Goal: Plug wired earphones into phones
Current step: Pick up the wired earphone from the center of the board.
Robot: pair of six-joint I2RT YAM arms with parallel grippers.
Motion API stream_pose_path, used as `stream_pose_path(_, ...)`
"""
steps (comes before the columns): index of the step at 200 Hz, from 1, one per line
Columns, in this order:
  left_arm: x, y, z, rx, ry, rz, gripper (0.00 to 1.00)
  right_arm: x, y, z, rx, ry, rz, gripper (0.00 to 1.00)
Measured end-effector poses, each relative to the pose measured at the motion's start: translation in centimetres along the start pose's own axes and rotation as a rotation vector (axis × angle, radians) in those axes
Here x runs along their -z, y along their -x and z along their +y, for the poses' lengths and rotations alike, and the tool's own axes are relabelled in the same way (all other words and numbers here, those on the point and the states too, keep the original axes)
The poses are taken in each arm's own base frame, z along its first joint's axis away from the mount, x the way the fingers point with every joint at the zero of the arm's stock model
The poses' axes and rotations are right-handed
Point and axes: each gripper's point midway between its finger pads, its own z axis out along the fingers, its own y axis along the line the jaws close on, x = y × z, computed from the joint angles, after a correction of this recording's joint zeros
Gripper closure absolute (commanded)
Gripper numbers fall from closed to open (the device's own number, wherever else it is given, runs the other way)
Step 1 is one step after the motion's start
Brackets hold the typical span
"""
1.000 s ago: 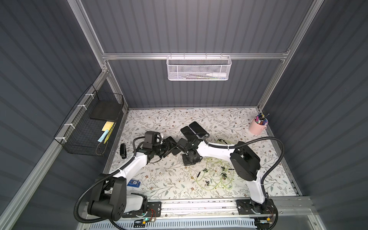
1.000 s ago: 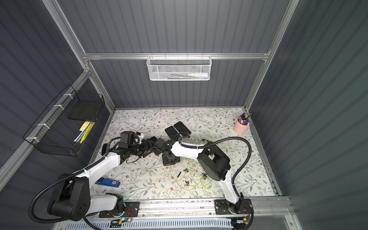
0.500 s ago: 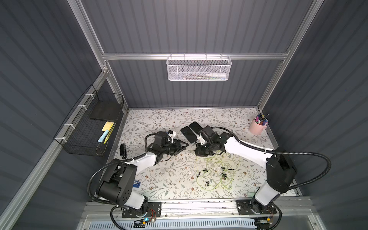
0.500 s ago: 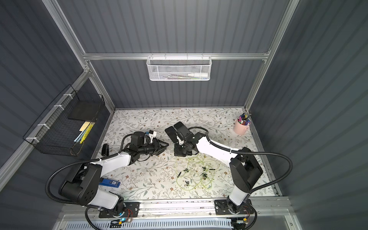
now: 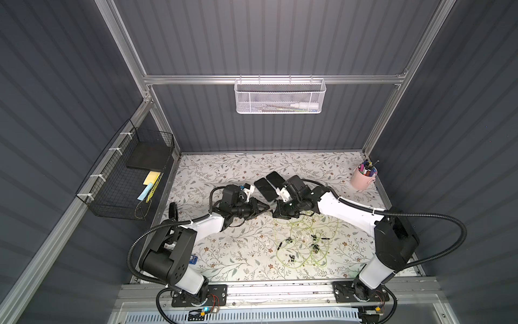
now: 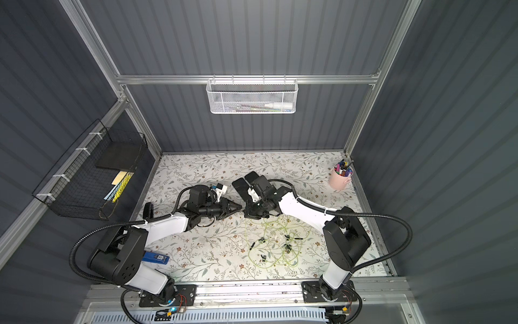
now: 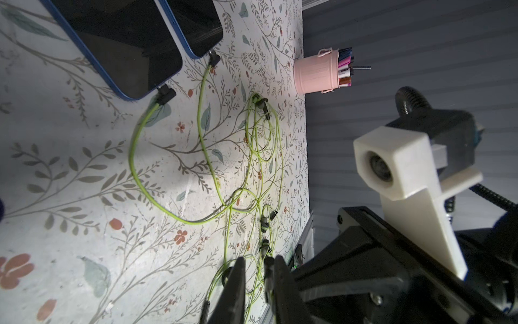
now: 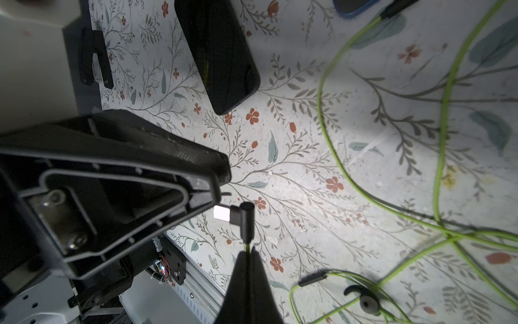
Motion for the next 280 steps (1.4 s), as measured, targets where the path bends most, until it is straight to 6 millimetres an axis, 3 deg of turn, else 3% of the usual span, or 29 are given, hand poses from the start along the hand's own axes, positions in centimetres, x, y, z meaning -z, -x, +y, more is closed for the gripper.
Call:
stream_pose_path(64, -0.6, -0.9, -0.3, -0.023, -0.008, 0.046, 0.84, 0.1, 0.3, -0.2, -0.008, 0.004, -0.004, 1.0)
stream_pose_path(154, -0.8, -0.7, -0.5, -0.041, -0.013, 0.048, 1.0, 0.2, 0.8, 0.4, 0.001, 0.033, -0.022, 1.0)
stream_pose_path(174, -0.8, -0.7, -0.6, -0.041, -0.012, 0.049, 1.0, 0.1, 0.9, 0.1, -0.019, 0.036, -0.026, 0.75)
stream_pose_path(200, -0.9, -0.8, -0.9, -0.053, -0.019, 0.061, 1.0, 0.4, 1.0, -1.9, -0.078, 0.043, -0.042, 0.55)
stream_pose_path(232, -1.6, -0.3, -1.9, -0.071, -0.071, 0.095, 1.0, 2.5, 1.2, -4.0, -0.159, 0.11, -0.092, 0.51)
stream_pose_path(280, -2.3, 0.0, -2.8, -0.066, -0.13, 0.127, 1.0, 3.2, 1.7, -2.4, -0.178, 0.262, -0.125, 0.54)
